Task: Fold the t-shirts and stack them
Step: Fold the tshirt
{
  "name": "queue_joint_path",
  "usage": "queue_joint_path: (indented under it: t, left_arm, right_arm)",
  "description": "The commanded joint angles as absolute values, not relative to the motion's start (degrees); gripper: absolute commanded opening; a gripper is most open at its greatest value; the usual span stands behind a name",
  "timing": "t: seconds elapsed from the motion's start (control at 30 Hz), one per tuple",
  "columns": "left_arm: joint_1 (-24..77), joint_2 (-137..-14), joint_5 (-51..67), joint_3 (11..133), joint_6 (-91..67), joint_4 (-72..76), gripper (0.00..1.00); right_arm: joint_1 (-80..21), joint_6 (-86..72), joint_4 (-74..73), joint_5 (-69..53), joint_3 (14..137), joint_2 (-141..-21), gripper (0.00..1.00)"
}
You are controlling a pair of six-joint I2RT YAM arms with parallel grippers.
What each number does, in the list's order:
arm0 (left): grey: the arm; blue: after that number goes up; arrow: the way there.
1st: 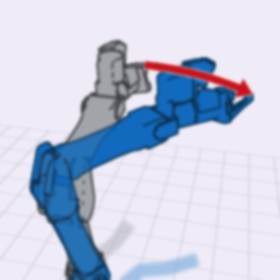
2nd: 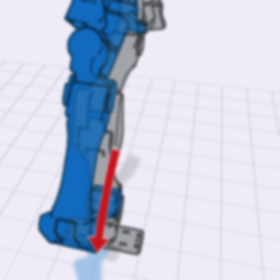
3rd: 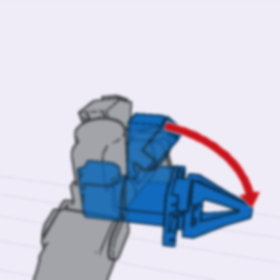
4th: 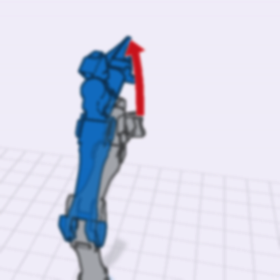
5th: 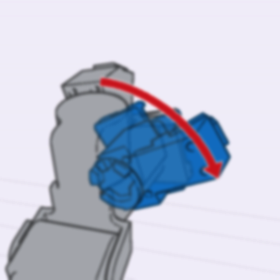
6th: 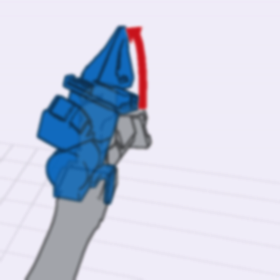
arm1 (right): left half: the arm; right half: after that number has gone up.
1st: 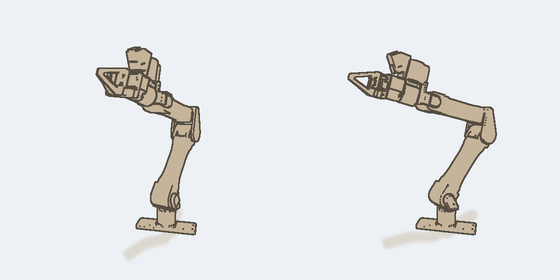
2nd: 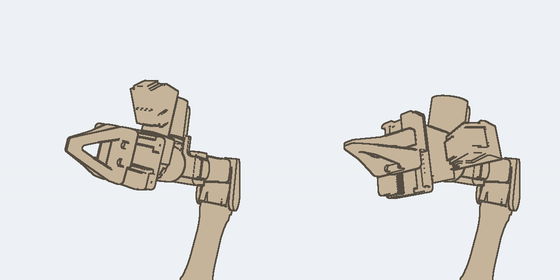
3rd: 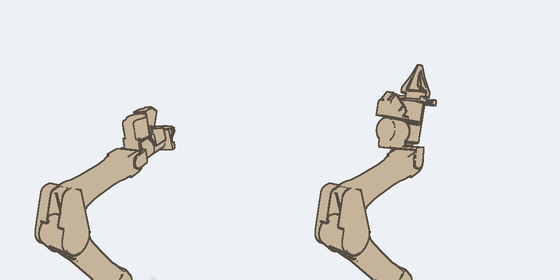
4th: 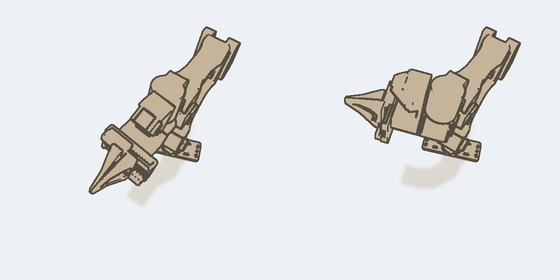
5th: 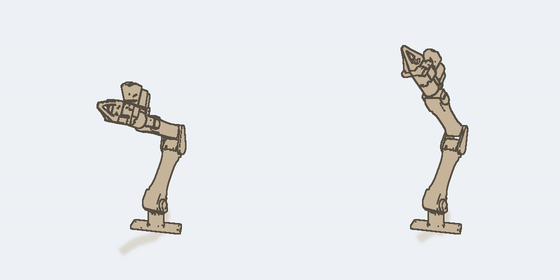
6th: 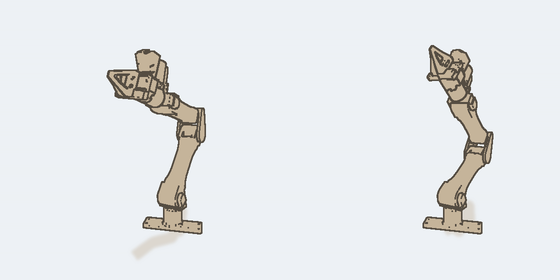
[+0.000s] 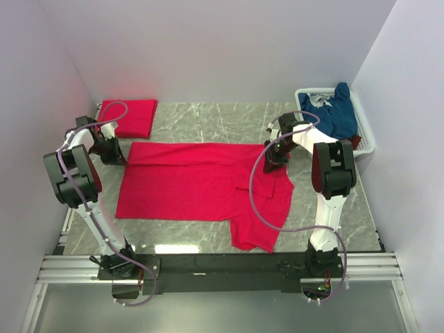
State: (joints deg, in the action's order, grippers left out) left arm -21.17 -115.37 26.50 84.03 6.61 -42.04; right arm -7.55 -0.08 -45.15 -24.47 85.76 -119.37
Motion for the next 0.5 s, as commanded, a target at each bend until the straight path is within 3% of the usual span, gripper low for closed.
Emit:
queue_joint_path:
  t: [0.0, 0.2, 0.23, 0.33, 0.47]
  left_arm:
    - [-22.2, -114.1, 23.5, 86.5, 9.7, -44.0, 0.01]
    - [-22.3, -116.3, 22.9, 87.0, 9.2, -43.8, 0.03]
    - [-22.3, -116.8, 22.9, 86.9, 9.1, -43.5, 0.17]
    - [-22.4, -115.8, 23.9, 86.7, 9.8, -43.1, 0.35]
    - [-22.1, -112.3, 28.0, 86.8, 11.2, -42.4, 0.39]
  right_arm:
    - [-6.4, 1.4, -45.5, -19.4, 85.0, -119.4, 0.33]
    - [-6.4, 2.5, -47.0, -21.1, 85.0, -119.2, 0.33]
    - [-6.5, 3.2, -47.5, -21.4, 85.1, -118.9, 0.33]
    - [-6.4, 4.8, -49.4, -22.5, 85.6, -117.3, 0.33]
    - [-6.2, 6.2, -51.7, -26.5, 87.1, -113.9, 0.34]
